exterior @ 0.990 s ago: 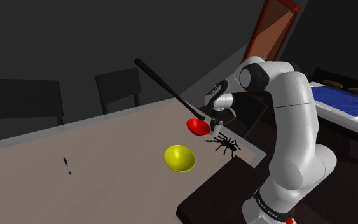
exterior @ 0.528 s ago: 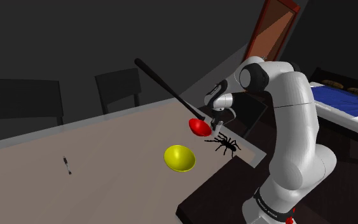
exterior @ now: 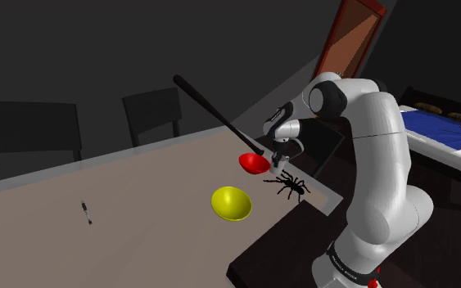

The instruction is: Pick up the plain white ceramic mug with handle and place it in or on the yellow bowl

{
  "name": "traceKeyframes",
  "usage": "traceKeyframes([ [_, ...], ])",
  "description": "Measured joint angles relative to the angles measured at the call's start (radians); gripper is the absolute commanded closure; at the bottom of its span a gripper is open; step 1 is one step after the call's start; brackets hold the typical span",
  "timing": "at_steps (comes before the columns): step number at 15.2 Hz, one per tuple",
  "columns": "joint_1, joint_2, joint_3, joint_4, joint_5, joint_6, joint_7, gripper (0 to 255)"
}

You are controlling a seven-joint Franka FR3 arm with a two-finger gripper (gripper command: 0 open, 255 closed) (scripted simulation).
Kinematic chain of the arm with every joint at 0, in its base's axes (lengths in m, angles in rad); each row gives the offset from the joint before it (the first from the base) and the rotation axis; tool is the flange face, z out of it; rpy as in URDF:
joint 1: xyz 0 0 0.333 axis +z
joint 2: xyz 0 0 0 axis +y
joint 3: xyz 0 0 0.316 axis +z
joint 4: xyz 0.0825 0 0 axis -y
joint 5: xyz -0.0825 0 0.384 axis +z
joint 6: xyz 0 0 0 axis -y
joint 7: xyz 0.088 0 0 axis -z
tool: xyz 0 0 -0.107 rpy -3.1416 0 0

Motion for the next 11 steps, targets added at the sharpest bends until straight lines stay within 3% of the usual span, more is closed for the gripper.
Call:
traceKeyframes([
  [11, 0.021, -0.106, -0.026, -0.010, -0.029, -0.094, 0.007, 255],
])
